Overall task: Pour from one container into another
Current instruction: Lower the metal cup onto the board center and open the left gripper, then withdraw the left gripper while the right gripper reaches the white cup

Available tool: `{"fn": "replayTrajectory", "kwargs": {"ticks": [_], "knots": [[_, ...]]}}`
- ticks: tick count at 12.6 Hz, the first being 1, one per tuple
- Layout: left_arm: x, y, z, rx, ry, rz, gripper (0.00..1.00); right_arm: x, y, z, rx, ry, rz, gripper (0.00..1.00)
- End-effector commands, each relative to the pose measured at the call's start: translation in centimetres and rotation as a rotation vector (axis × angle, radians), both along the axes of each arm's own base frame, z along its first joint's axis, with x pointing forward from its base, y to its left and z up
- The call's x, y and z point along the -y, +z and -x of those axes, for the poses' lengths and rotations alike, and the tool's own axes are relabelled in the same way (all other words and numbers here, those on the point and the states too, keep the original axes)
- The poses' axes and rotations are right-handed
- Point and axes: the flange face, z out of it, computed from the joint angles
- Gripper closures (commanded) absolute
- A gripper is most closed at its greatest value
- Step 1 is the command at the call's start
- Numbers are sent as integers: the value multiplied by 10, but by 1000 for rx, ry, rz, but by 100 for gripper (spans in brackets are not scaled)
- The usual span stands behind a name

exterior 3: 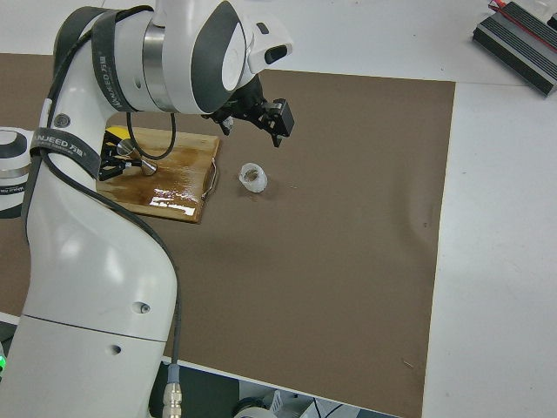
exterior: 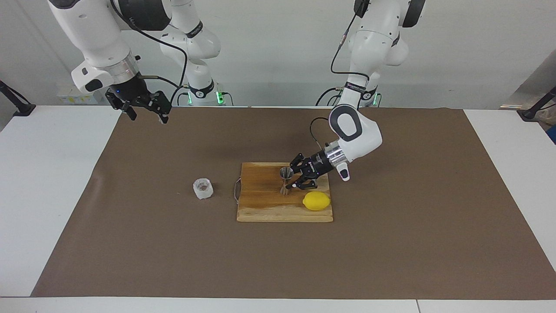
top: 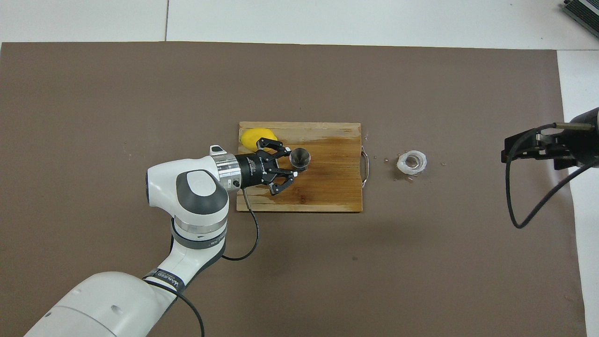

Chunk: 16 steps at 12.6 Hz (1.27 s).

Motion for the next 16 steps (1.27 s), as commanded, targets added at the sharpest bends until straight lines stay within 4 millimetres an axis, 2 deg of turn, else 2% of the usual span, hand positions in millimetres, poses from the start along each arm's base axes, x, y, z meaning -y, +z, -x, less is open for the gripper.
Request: {"fn": "replayTrajectory", "kwargs": {"ticks": [1, 3, 4, 6, 7, 9, 12, 14, 16], "knots": [[-6, 2, -1, 13, 15, 1, 0, -1, 2, 0, -5, 17, -28, 0], [-10, 7, -4, 44, -23, -31, 0, -10, 2, 0, -4, 34, -30, 0], [-12, 16, -8, 73, -41, -49, 0, -10, 2, 0, -3, 53, -31, 0], [-13, 40, -9, 156, -102, -93, 0, -10, 2, -1, 10, 201, -39, 0], [-15, 44, -11, 194, -142, -133, 0, -9, 1, -1, 11, 268, -44, 0], [-19, 57, -14, 265, -186, -204, 0, -2, -5, 3, 32, 460, -114, 0], [-34, 81, -22, 365, -254, -276, 0, 30, -13, -5, 130, 714, -108, 0], [-47, 94, -28, 460, -329, -347, 0, 42, -35, -7, 177, 909, -176, 0], [-57, 101, -36, 573, -431, -428, 0, 56, -73, -9, 273, 1076, -264, 0]]}}
